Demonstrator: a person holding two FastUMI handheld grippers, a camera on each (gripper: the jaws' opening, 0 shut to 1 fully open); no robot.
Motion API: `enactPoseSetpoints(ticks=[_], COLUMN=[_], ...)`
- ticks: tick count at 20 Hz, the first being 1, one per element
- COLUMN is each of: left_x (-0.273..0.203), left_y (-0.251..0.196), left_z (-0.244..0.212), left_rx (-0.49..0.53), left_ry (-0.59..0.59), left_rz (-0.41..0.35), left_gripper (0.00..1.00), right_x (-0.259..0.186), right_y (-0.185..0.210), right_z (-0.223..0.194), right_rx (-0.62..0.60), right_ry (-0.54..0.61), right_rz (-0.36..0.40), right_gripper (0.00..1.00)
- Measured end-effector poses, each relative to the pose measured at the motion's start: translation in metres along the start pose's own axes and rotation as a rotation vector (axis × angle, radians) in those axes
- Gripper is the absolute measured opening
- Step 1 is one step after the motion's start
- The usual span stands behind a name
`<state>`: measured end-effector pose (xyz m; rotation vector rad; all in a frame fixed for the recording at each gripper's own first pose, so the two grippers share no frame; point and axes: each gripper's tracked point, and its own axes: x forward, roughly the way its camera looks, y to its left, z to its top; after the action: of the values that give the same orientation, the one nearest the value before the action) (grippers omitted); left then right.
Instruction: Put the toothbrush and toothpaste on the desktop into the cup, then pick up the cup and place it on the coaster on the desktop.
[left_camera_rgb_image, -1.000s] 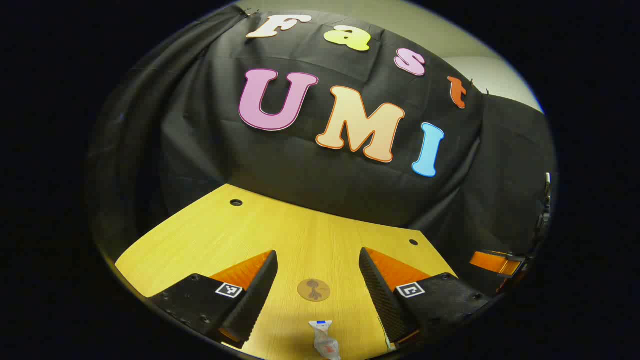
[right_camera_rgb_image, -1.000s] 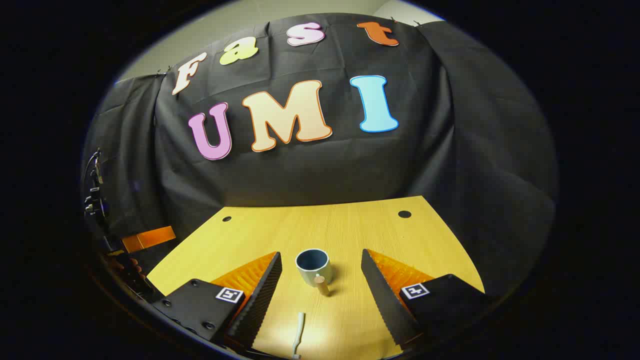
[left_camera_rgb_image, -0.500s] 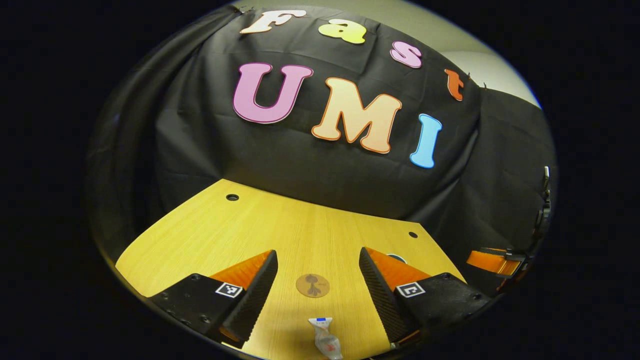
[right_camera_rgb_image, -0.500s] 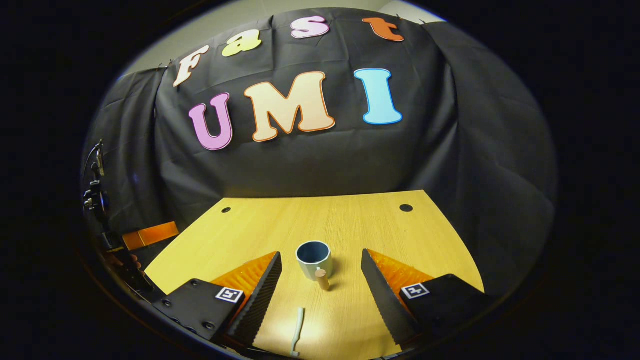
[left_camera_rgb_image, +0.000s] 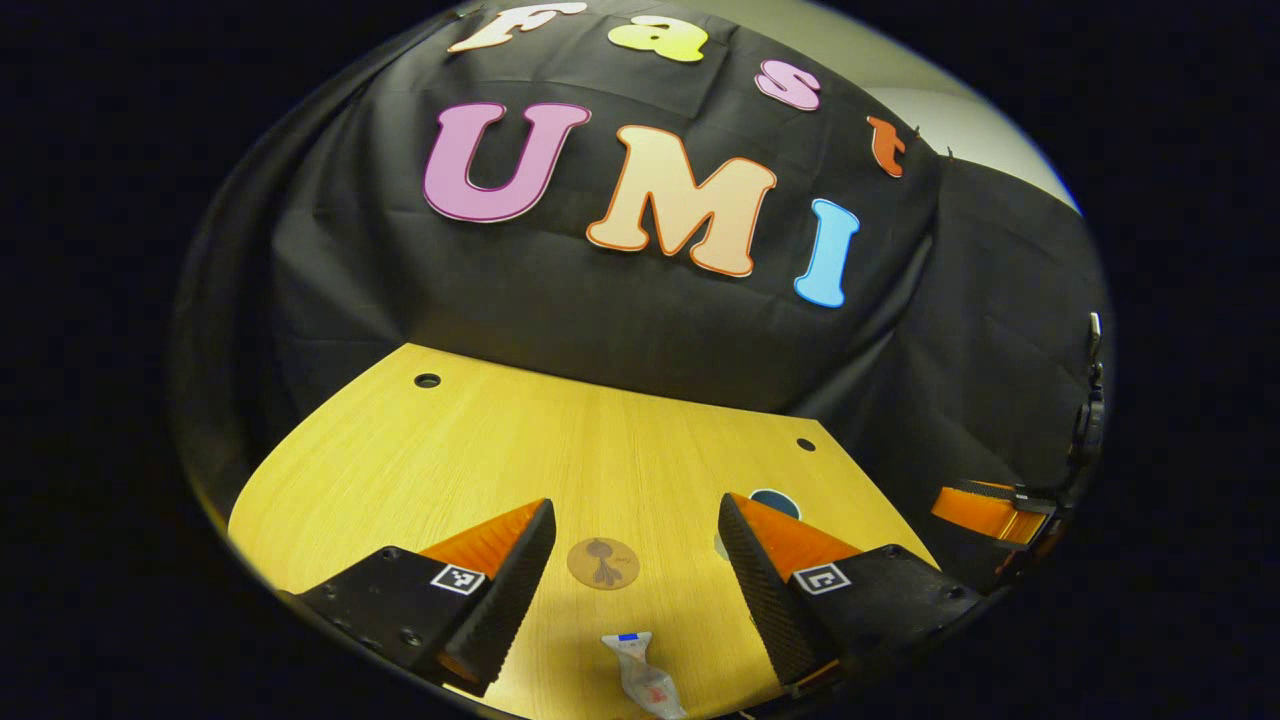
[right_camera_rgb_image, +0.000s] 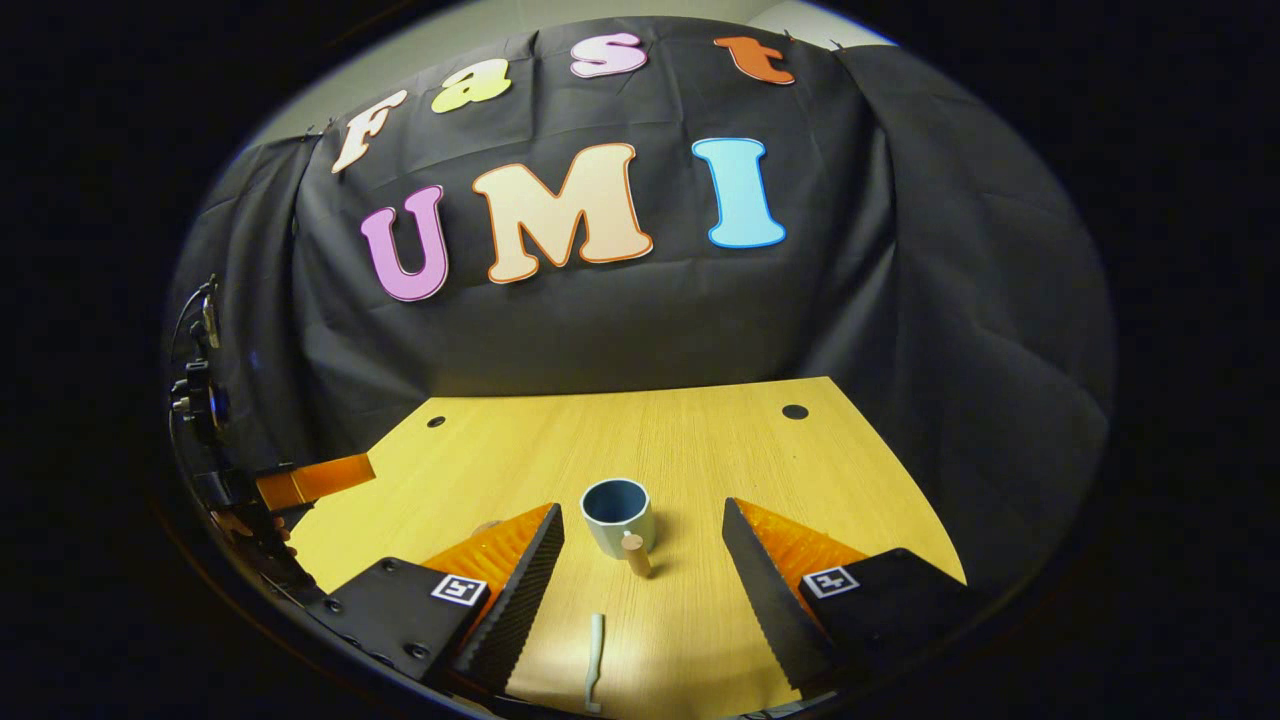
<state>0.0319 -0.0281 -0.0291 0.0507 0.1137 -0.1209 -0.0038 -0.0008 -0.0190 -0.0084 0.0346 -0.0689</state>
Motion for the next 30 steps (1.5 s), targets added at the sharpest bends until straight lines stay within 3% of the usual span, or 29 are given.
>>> enactPoseSetpoints(ticks=[7, 10, 16, 25, 27, 28, 29, 30], left_x=[-0.004, -0.011, -0.031, -0.050, -0.052, -0.054, -0.055, -0.057], left_y=[0.004, 0.020, 0.062, 0.108, 0.116, 0.118, 0.121, 0.123], left_z=[-0.013, -0.020, -0.034, -0.040, -0.043, -0.046, -0.049, -0.051], left_rx=[0.011, 0.006, -0.014, -0.031, -0.032, -0.035, -0.039, -0.044], left_ry=[0.025, 0.039, 0.063, 0.061, 0.069, 0.077, 0.080, 0.085], left_rz=[-0.019, 0.008, 0.090, 0.192, 0.208, 0.214, 0.219, 0.223], left_gripper=[0.95, 0.95, 0.95, 0.95, 0.95, 0.95, 0.95, 0.95], right_x=[-0.003, 0.004, 0.020, 0.050, 0.056, 0.058, 0.059, 0.060], right_y=[0.004, 0.014, 0.034, 0.053, 0.055, 0.056, 0.057, 0.057], right_z=[-0.022, -0.031, -0.057, -0.136, -0.153, -0.161, -0.168, -0.176], right_rx=[-0.030, -0.048, -0.076, -0.228, -0.266, -0.281, -0.286, -0.284], right_ry=[0.064, 0.096, 0.183, 0.452, 0.521, 0.559, 0.592, 0.630], right_rz=[-0.017, -0.001, 0.057, 0.091, 0.094, 0.091, 0.088, 0.086], right_gripper=[0.98, 0.95, 0.98, 0.95, 0.99, 0.95, 0.99, 0.95])
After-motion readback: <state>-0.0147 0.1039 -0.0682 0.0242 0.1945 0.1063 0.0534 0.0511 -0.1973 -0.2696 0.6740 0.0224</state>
